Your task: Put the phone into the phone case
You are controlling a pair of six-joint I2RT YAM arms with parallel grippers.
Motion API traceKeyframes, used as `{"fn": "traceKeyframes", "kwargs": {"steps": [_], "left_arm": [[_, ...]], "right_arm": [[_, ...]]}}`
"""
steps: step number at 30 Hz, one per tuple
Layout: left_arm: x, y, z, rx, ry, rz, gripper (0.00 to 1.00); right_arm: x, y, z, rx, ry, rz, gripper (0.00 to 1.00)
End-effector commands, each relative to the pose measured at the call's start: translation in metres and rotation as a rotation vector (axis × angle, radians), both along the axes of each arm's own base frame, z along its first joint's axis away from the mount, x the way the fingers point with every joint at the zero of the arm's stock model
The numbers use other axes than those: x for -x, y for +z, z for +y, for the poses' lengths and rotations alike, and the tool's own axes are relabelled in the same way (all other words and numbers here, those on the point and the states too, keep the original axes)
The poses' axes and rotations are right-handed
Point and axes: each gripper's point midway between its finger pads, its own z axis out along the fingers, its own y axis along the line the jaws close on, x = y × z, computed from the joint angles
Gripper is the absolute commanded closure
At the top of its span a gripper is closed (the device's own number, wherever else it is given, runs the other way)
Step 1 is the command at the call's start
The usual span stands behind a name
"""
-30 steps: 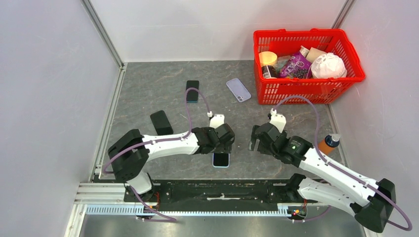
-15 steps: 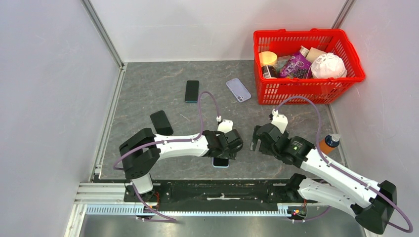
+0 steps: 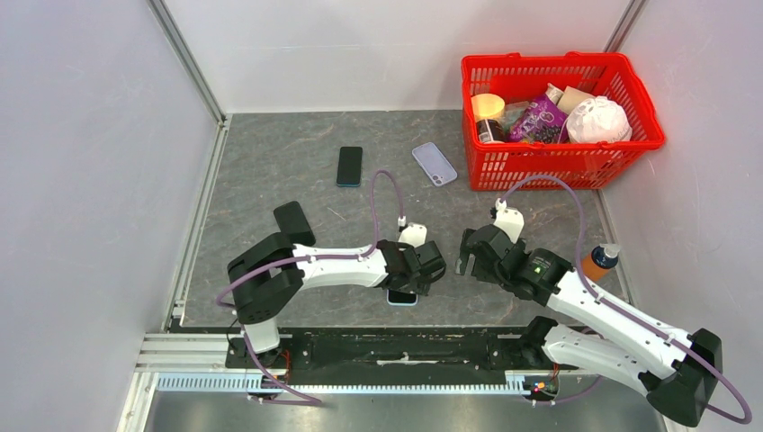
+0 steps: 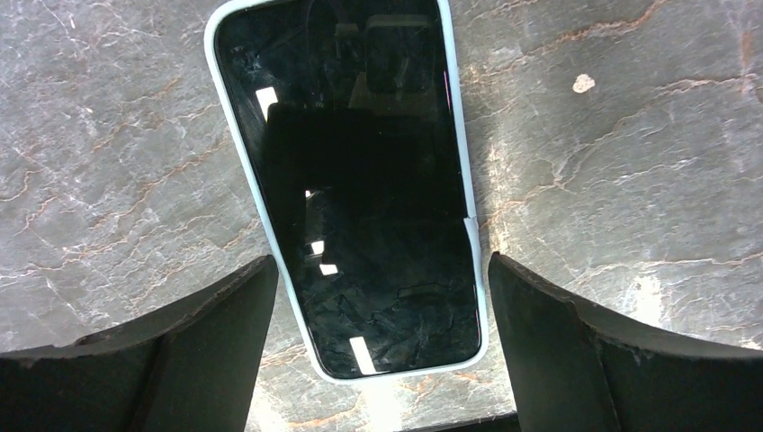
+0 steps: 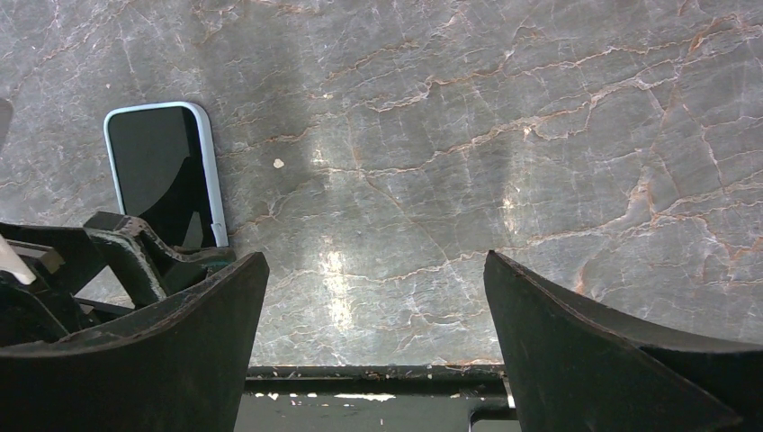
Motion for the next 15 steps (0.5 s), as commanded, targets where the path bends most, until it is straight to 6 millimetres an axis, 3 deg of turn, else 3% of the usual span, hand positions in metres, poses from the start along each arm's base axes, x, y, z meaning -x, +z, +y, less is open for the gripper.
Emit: {"fn": "traceKeyframes", "kwargs": {"steps": [1, 8, 11, 15], "left_arm": [[-0.005, 0.003, -0.01, 0.004, -0.008, -0.032, 0.07], [-0.007, -0.012, 0.001, -0.05, 0.022, -0.036, 0.12], [-0.007, -0.015, 0.0, -0.043, 0.023, -0.034, 0.27], [-0.02, -0.006, 0.006, -0.019, 0.05, -0.057, 0.55]], "right_arm": [[-0.004, 0.002, -0.003, 0.01, -0.014, -0.02, 0.03], [-0.003, 0.001, -0.003, 0.006, -0.013, -0.017, 0.03], [-0.003, 0.002, -0.002, 0.005, -0.01, -0.019, 0.03], [-0.004, 0.005, -0.001, 0.0, -0.007, -0.026, 0.03]]}}
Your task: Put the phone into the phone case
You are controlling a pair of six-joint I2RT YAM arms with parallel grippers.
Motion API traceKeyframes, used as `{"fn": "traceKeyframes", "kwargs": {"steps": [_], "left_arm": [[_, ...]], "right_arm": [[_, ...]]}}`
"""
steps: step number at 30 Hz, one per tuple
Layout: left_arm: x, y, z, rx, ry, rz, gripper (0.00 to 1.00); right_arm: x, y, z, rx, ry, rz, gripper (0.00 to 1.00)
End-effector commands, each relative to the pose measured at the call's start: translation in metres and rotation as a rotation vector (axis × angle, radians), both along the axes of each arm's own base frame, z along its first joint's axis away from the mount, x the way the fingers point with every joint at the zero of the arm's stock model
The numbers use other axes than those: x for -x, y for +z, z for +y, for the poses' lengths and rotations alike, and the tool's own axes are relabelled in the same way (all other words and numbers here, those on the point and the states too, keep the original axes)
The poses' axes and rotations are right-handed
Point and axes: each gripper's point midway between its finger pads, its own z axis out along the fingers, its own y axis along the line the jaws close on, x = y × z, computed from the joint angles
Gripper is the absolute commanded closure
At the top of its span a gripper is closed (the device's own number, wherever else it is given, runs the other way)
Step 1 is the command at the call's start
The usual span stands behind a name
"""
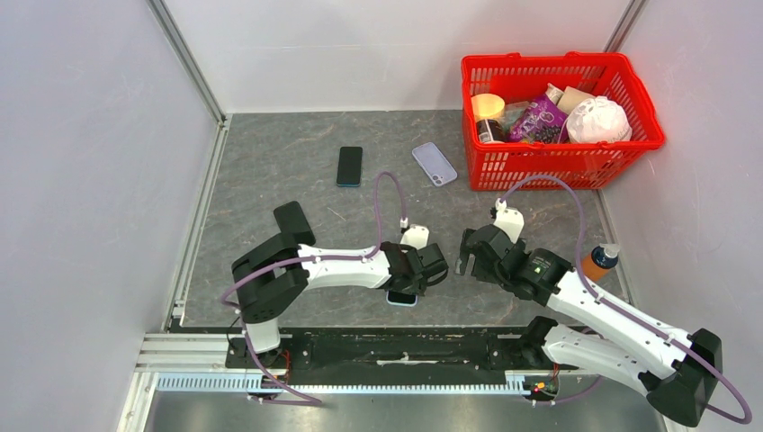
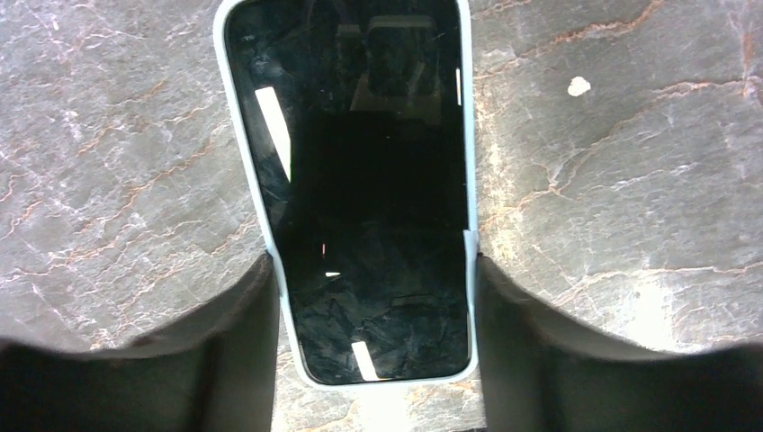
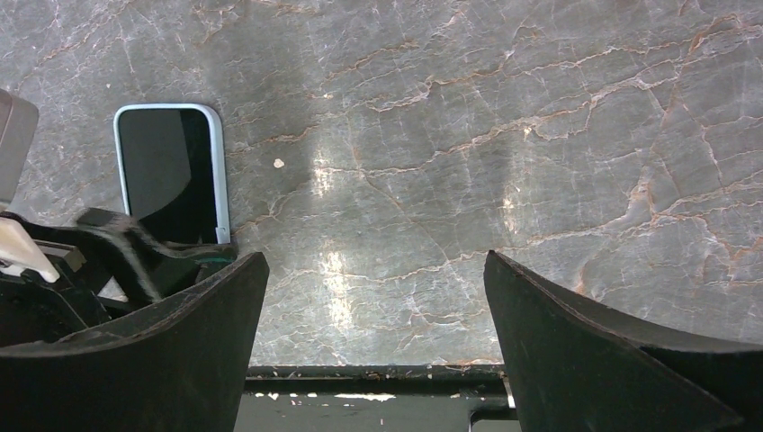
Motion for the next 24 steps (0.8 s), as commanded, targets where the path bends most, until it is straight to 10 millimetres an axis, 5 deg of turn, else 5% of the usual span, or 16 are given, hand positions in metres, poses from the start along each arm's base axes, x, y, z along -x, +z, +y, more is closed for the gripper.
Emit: {"fn": "traceKeyframes", "kwargs": {"steps": [1, 13, 24], "left_arm": [[-0.024, 0.005, 0.011, 0.002, 0.053, -0.059, 0.58], [-0.085, 0.049, 0.053, 0.047, 0.167, -0.164, 0.61], [-0.188, 0.09, 0.143, 0.028, 0.403, -0.257, 0.61]], "right_arm": [[-0.005, 0.005, -0.001, 0.0, -0.007, -0.027, 0.03], [-0.009, 0.005, 0.003, 0.01, 0.003, -0.028, 0.03], [-0.013, -0.002, 0.015, 0.003, 0.032, -0.007, 0.03]]}}
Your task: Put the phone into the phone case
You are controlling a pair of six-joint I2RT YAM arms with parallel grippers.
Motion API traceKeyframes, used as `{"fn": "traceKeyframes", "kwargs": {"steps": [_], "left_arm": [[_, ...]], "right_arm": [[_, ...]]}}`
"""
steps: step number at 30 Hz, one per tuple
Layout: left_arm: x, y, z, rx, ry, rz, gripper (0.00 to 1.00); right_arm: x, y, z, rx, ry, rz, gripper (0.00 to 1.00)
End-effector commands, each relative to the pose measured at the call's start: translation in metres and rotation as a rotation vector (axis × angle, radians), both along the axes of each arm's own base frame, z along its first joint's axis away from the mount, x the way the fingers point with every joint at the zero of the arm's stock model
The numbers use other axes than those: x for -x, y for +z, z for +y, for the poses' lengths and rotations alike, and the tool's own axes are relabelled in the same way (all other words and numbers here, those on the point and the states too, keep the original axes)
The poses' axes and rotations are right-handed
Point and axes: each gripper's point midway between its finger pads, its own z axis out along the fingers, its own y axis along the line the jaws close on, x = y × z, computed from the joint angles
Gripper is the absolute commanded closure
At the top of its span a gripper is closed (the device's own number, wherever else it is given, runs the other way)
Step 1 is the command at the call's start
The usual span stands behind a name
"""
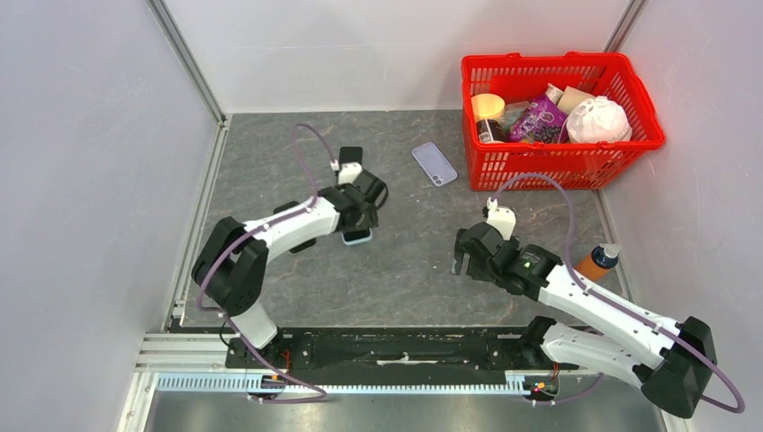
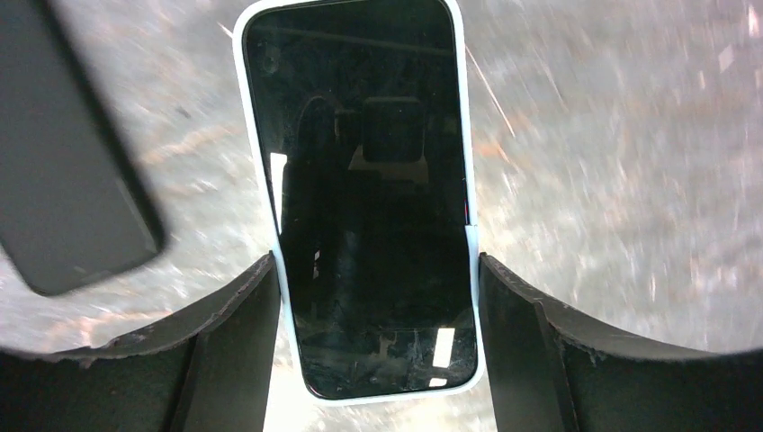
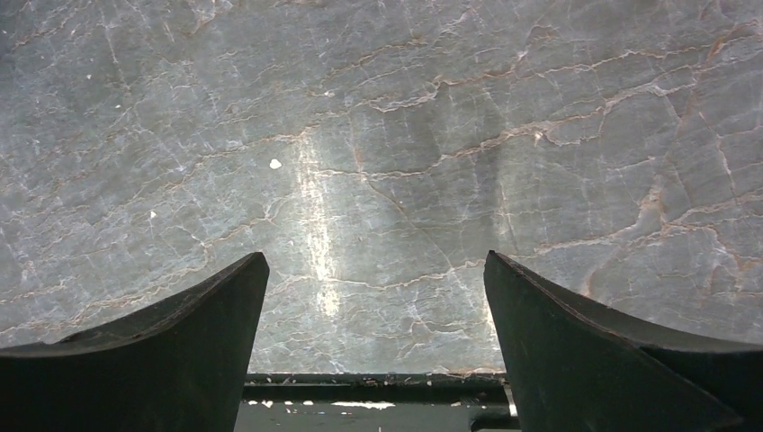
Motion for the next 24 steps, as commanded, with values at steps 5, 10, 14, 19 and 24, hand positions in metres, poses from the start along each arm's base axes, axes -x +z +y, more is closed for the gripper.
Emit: {"fn": "traceKeyframes", "kwargs": {"steps": [5, 10, 14, 19, 24], "left_arm": [[-0.105, 0.038, 0.066, 0.004, 0.14, -0.112, 0.61], [-0.149, 0.023, 0.098, -0.002, 0.179, -0.076, 0.61], [-0.172, -0.001, 0.119, -0.013, 0.196, -0.027, 0.61], [-0.184, -0.018, 0.129, -0.002, 0.183, 0.007, 0.57], [-0.182, -0.021, 0.131, -0.013, 0.163, 0.023, 0.12]], "right_arm": [[-0.009, 0.004, 0.012, -0.032, 0.021, -0.027, 0.03], [-0.009, 0.002, 0.01, -0.022, 0.026, -0.02, 0.03], [-0.01, 0.002, 0.01, -0.021, 0.028, -0.019, 0.03], [-0.012, 0.001, 0.011, -0.016, 0.035, -0.009, 0.03], [-0.018, 0.0, 0.014, -0.004, 0.038, 0.001, 0.03]]}}
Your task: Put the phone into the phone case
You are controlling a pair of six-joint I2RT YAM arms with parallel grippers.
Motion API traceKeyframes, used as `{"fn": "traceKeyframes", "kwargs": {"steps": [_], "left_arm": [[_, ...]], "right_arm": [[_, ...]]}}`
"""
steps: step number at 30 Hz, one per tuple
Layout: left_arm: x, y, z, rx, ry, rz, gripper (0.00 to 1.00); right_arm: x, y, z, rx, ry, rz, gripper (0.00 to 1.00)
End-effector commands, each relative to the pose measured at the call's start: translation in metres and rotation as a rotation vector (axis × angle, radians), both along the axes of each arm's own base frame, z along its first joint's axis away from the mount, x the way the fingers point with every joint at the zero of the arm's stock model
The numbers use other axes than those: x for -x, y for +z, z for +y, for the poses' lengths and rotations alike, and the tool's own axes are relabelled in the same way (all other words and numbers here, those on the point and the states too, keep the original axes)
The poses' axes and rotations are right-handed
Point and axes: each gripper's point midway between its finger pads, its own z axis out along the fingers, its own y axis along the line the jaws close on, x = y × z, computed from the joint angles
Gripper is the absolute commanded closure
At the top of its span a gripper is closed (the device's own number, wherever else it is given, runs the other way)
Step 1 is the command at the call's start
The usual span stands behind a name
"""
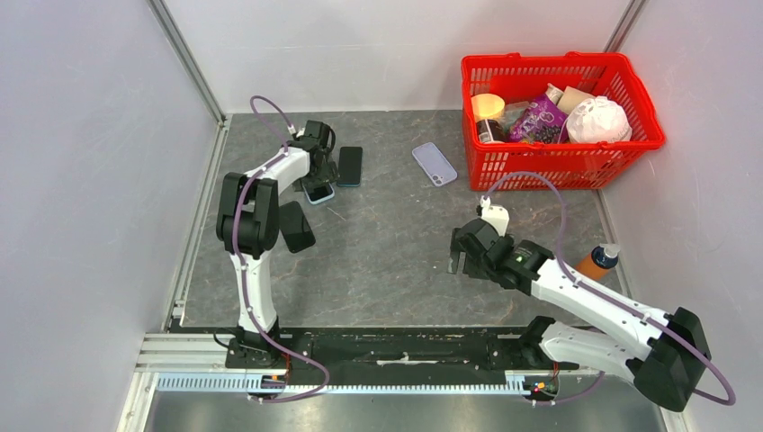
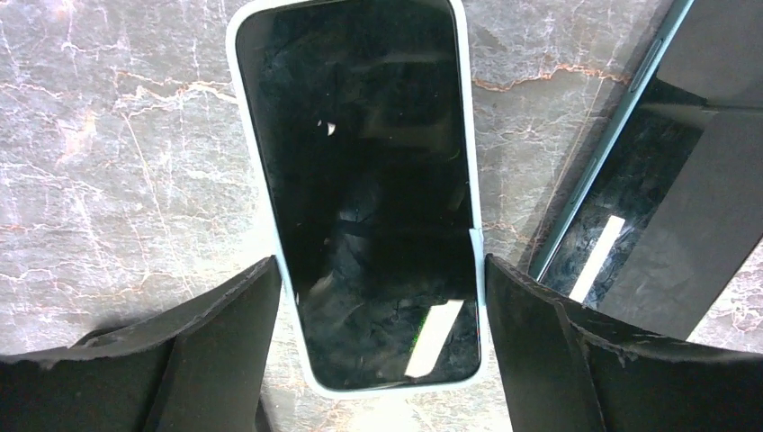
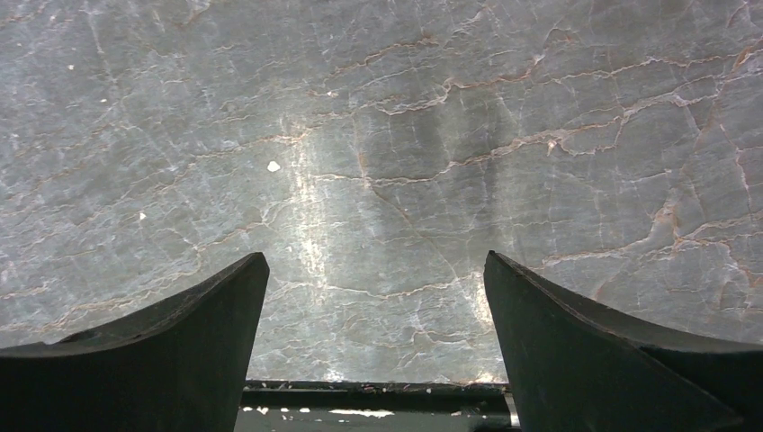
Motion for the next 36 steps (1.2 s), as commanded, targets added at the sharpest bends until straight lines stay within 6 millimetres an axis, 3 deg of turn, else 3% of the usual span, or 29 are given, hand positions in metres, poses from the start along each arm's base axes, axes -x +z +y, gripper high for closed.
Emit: {"fn": "traceKeyframes", "kwargs": {"steps": [1, 7, 10, 13, 18, 22, 24, 29, 36], "left_arm": [[-0.018, 0.019, -0.002, 0.001, -0.053, -0.065, 0.12], [-0.013, 0.048, -0.005, 0.042, -0.024, -0.114, 0.1], [-0.005, 0.063, -0.01, 0.098, 0.016, -0.139, 0.09], [0.01, 0.078, -0.021, 0.166, 0.05, -0.157, 0.09], [0.058, 0.103, -0.064, 0.251, -0.008, -0.184, 0.09], [0.108, 0.117, -0.105, 0.305, -0.142, -0.193, 0.09], [0.134, 0.116, -0.113, 0.317, -0.186, -0.185, 0.09], [0.178, 0.125, -0.109, 0.341, -0.244, -0.217, 0.09], [0.203, 0.133, -0.089, 0.323, -0.265, -0.258, 0.09]], "right_arm": [[-0.013, 0.009, 0.007, -0.012, 0.006, -0.022, 0.03], [-0.042, 0.015, 0.016, -0.017, -0.009, -0.037, 0.03], [-0.072, 0.025, 0.029, -0.029, -0.015, -0.07, 0.03], [-0.118, 0.034, 0.05, -0.029, -0.002, -0.133, 0.07], [-0.2, 0.033, 0.077, 0.011, 0.046, -0.195, 0.23], [-0.258, 0.02, 0.077, 0.053, 0.062, -0.205, 0.33], [-0.277, 0.008, 0.078, 0.052, 0.08, -0.187, 0.38], [-0.305, -0.009, 0.076, 0.073, 0.103, -0.174, 0.42], [-0.31, -0.047, 0.08, 0.086, 0.142, -0.089, 0.44]]}}
